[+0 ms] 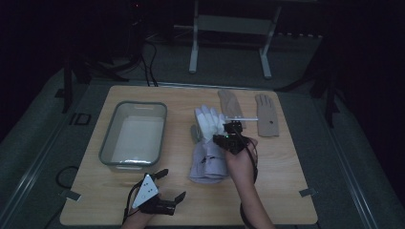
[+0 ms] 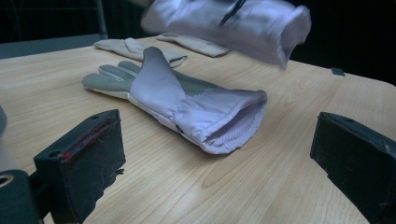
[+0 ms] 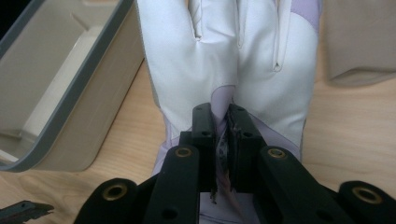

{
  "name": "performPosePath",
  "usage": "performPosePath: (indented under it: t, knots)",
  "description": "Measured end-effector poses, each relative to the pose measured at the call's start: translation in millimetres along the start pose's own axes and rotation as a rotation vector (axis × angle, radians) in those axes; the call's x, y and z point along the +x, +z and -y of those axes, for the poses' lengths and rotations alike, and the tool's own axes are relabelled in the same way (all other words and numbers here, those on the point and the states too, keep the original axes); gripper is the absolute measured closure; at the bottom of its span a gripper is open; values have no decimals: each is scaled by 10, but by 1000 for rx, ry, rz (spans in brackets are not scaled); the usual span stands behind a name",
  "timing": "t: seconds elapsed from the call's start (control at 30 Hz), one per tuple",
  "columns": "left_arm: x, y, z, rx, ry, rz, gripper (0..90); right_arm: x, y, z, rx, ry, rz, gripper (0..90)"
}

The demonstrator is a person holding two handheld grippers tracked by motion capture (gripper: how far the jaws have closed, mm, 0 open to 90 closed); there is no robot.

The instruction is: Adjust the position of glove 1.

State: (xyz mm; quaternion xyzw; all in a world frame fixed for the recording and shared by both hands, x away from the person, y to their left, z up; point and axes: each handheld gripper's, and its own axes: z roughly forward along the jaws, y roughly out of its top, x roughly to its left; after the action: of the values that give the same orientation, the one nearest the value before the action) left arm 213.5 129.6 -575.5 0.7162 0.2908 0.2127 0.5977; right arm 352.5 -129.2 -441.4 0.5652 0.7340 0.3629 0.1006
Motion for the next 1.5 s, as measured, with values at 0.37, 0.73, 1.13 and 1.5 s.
performPosePath:
  t: [0.37, 0.73, 1.13, 1.5]
  knots:
    - [-19, 12, -4, 9, 17, -6, 31, 75, 588, 204, 93, 30, -2, 669]
    - [22, -18, -31, -10, -30, -8, 32, -153, 263, 35, -24, -156, -69, 397]
    - [28, -3, -34, 16, -38, -15, 33, -487, 238, -15, 46, -64, -215, 108]
    - [28, 3, -24, 22, -37, 0, 33, -494, 560, -22, 107, -44, -156, 375]
